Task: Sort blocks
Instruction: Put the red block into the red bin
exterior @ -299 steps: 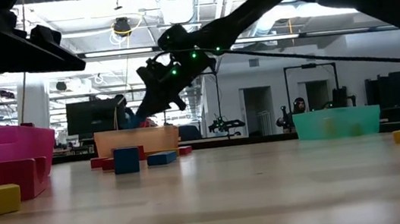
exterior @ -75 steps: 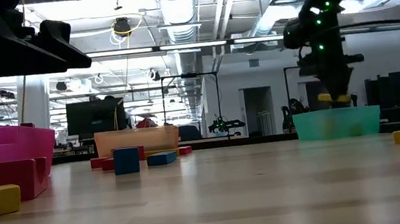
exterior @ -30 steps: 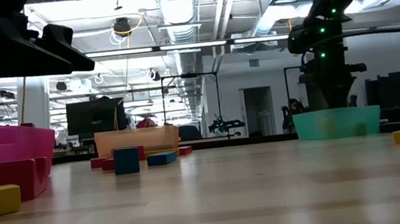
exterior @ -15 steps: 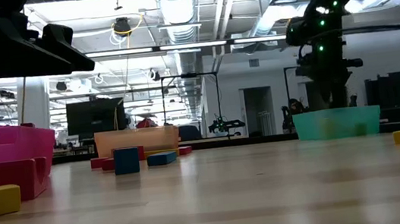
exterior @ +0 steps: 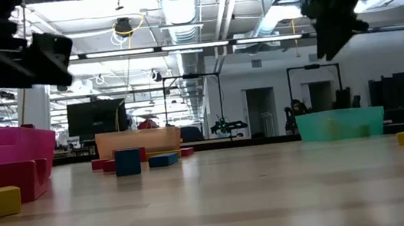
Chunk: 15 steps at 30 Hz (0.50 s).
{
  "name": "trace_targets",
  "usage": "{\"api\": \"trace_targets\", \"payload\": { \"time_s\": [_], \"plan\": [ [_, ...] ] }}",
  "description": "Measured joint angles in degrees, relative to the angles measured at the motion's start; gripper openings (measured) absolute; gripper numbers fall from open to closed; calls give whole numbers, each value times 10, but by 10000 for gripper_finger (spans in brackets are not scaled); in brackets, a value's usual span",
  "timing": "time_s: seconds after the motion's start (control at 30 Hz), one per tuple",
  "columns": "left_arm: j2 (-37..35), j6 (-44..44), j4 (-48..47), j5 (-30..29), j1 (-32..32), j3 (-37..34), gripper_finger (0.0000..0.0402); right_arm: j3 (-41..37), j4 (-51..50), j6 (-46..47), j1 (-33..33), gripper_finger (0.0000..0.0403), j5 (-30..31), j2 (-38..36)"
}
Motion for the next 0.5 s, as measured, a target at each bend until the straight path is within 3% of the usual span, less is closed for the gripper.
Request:
{"api": "trace_targets", "payload": {
  "time_s": [0.1,0.3,0.5],
  "plan": [
    [0,-16,-10,28,0,0,194,0,-4,32,68,166,-1,-24],
    [0,-40,-58,-5,18,14,194,0,2,83,198,166,0,-29],
    [3,25,-125,-20,76,55,194,0,32,118,309,166,2,13]
  ]
}}
